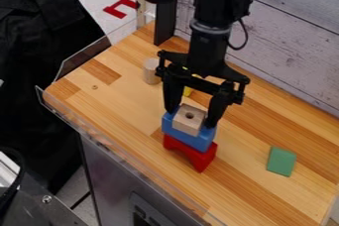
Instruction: Move the cube with a hole and put it in the middle of the table
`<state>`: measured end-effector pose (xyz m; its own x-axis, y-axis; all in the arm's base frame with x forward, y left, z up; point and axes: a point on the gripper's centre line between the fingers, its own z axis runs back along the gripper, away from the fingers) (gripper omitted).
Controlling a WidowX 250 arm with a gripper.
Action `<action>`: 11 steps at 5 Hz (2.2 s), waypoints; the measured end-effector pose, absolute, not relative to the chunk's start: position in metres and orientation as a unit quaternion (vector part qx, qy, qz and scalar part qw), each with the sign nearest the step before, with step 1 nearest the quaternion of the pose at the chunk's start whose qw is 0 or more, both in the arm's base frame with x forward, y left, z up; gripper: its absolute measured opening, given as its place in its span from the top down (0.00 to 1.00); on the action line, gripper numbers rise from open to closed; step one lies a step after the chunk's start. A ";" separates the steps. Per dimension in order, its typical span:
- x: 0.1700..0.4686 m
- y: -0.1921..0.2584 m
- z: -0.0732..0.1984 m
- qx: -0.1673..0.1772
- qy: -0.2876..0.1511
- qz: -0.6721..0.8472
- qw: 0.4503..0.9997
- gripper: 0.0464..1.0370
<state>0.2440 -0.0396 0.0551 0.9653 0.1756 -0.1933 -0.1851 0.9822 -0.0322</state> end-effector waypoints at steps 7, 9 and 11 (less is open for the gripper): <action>0.319 -0.066 0.054 -0.011 0.066 0.038 0.997 0.47; 0.317 -0.072 0.021 -0.025 0.098 0.024 0.995 0.47; 0.316 -0.075 -0.005 -0.032 0.120 0.015 0.992 0.47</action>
